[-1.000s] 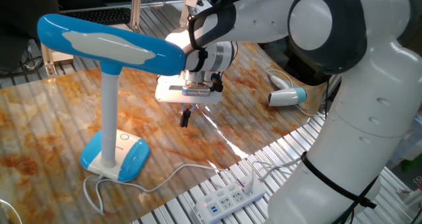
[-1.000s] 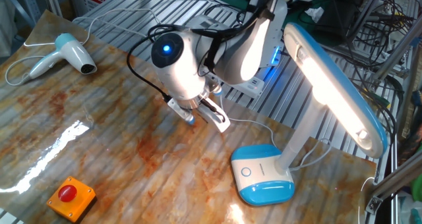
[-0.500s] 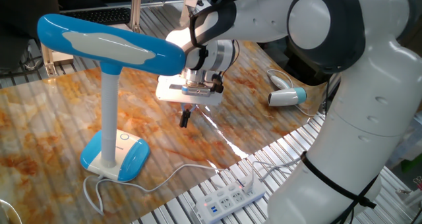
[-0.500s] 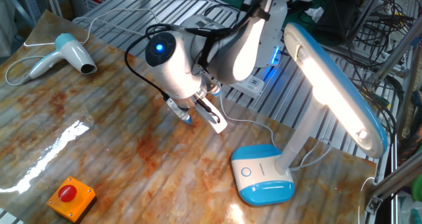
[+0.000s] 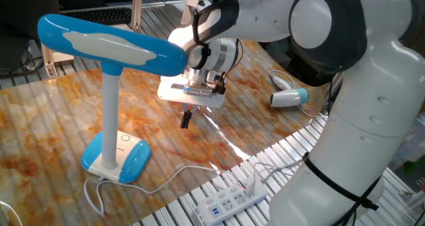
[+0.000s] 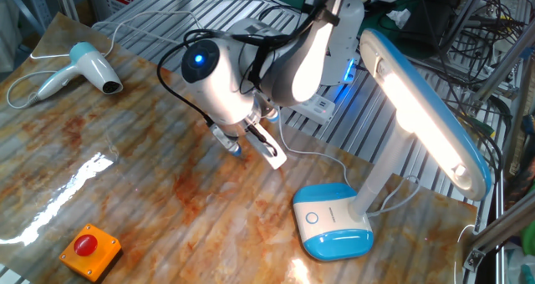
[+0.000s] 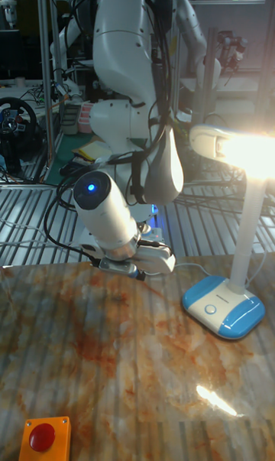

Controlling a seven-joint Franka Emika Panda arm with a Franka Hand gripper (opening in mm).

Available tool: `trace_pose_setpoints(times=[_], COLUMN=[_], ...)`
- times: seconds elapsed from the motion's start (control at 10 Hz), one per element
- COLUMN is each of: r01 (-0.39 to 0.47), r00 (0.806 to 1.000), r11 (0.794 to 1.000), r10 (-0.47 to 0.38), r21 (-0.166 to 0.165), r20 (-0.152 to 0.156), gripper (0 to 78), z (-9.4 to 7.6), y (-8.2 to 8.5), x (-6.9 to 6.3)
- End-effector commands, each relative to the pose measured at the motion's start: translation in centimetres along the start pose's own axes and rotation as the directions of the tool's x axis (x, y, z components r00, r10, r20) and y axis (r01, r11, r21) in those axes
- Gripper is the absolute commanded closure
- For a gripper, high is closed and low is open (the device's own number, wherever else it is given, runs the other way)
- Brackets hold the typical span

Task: Turn off the desk lamp by pressing the button

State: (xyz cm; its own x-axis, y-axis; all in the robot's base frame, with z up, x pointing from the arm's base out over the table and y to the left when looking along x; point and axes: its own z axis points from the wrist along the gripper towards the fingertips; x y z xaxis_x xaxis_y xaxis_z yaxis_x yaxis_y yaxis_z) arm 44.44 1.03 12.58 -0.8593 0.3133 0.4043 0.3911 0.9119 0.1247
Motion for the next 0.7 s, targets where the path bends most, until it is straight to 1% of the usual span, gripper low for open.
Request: trace_pose_setpoints(times=[0.1, 0.2, 0.3, 0.4, 0.5, 0.6, 0.7], r01=[0.107, 0.124, 0.171, 0.19, 0.203, 0.191, 0.174], r00=[0.99, 0.988, 0.98, 0.973, 0.97, 0.977, 0.981], r11=[0.993, 0.991, 0.982, 0.97, 0.966, 0.969, 0.973], r10=[-0.111, -0.128, -0.178, -0.207, -0.221, -0.203, -0.185], r21=[0.044, 0.045, 0.084, 0.149, 0.162, 0.158, 0.15], r20=[0.092, 0.086, 0.087, 0.1, 0.098, 0.061, 0.063], gripper=[77.6, 77.6, 77.6, 77.6, 77.6, 77.6, 77.6], z=[-0.11, -0.11, -0.11, -0.11, -0.11, -0.11, -0.11], y=[0.03, 0.03, 0.03, 0.03, 0.03, 0.03, 0.03], x=[-0.04, -0.04, -0.04, -0.04, -0.04, -0.04, -0.04])
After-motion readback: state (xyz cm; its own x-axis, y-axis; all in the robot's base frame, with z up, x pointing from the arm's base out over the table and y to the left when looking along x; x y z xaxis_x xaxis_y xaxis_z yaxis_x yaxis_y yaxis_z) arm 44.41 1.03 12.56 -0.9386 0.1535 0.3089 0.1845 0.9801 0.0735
